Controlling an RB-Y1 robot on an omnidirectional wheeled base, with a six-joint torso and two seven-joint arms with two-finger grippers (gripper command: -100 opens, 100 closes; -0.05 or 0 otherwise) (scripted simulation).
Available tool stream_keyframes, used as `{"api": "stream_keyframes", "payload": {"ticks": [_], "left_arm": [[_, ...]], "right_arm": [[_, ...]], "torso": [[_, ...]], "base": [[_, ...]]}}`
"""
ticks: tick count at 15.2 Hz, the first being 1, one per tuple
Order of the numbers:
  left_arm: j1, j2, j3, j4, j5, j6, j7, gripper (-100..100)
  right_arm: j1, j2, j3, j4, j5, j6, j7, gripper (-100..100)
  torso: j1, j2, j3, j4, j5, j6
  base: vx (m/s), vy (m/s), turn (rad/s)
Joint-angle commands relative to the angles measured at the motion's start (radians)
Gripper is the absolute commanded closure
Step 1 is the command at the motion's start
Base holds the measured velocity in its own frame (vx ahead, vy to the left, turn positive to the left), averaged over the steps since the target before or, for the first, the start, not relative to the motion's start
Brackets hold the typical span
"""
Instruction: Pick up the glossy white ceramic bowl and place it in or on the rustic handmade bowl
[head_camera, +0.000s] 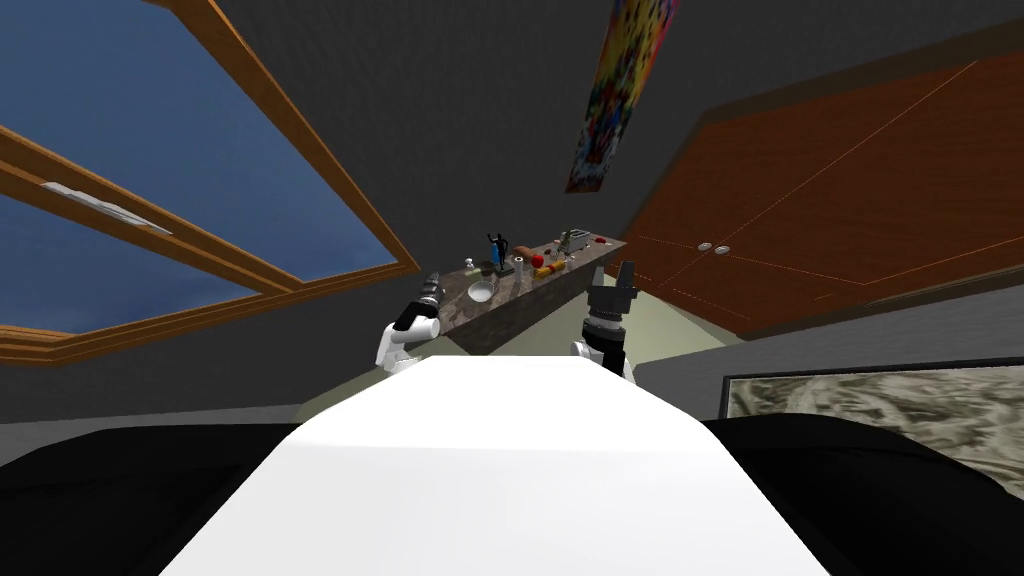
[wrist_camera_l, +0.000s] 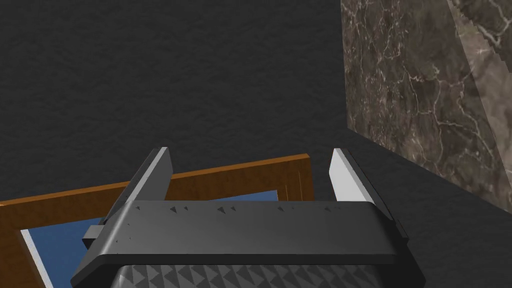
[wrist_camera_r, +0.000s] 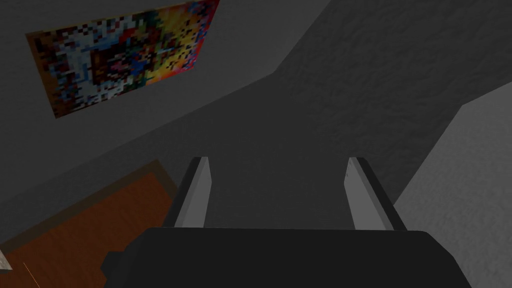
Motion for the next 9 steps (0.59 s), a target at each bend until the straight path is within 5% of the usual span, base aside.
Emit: {"api": "stream_keyframes", "payload": {"ticks": [1,9], "left_arm": [[-0.001,-0.001,0.001,-0.004,0.0,0.041,0.002,-100],[-0.045,0.002,0.023,0.02,0.011,0.197,0.026,-100]], "right_arm": [[0.0,0.0,0.0,0.0,0.0,0.0,0.0,0],[0.0,0.0,0.0,0.0,0.0,0.0,0.0,0]], "torso": [[0.0,0.0,0.0,0.0,0.0,0.0],[0.0,0.0,0.0,0.0,0.0,0.0]], "base": [[0.003,-0.006,-0.004],[0.004,-0.014,-0.074]]}}
